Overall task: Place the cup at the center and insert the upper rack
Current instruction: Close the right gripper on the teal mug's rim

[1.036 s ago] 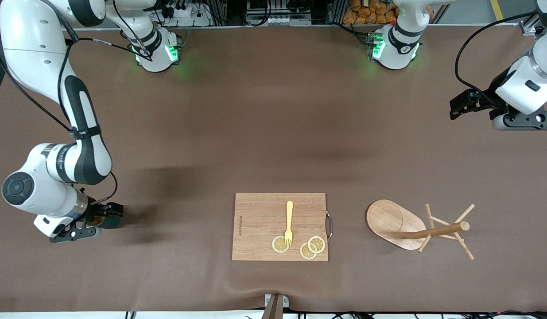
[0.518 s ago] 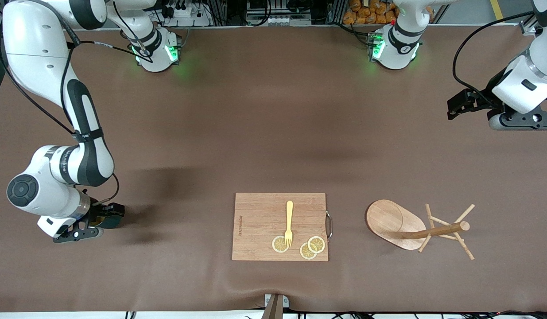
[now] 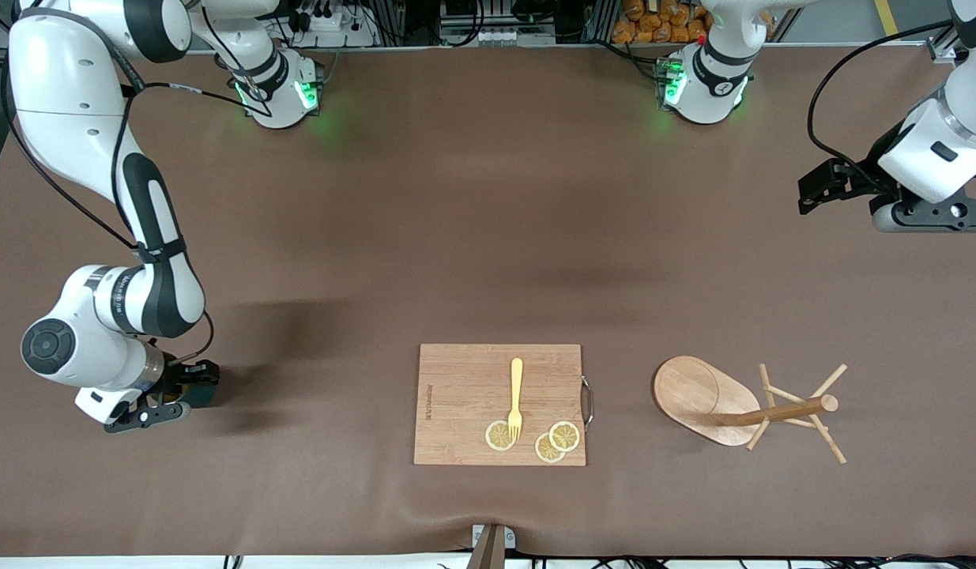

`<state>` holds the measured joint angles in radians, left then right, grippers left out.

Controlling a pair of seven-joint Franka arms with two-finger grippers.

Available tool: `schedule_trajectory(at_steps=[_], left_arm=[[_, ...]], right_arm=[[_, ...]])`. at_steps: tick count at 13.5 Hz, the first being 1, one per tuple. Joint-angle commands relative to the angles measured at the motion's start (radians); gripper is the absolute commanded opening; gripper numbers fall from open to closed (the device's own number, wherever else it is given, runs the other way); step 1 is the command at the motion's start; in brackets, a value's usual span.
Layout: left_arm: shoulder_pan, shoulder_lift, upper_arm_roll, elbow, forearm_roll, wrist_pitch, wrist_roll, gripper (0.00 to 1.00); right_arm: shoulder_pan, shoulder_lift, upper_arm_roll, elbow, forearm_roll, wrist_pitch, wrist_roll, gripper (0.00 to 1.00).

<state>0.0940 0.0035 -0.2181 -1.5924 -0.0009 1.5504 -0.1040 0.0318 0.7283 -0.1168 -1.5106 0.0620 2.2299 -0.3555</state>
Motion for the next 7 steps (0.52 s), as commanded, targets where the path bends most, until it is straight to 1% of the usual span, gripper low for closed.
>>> schedule_trajectory(at_steps=[1, 2, 3, 7], left_arm=[[0.000, 0.003, -0.006, 0.009, -0.002, 0.003, -0.020, 1.00], [0.000, 0.003, -0.004, 0.009, -0.002, 0.003, -0.020, 1.00], [0.000, 0.003, -0.006, 0.009, -0.002, 0.003, -0.020, 1.00], [0.000, 0.003, -0.006, 0.009, -0.002, 0.003, -0.020, 1.00]], right_arm=[[-0.012, 0.010, 0.005, 0.020, 0.018, -0.009, -0.043, 0.13], [-0.012, 0.008, 0.005, 0.020, 0.018, -0.009, -0.043, 0.02], [-0.012, 0.008, 0.005, 0.020, 0.019, -0.009, -0.043, 0.00], [-0.004, 0.008, 0.005, 0.023, 0.019, -0.010, -0.039, 0.00]])
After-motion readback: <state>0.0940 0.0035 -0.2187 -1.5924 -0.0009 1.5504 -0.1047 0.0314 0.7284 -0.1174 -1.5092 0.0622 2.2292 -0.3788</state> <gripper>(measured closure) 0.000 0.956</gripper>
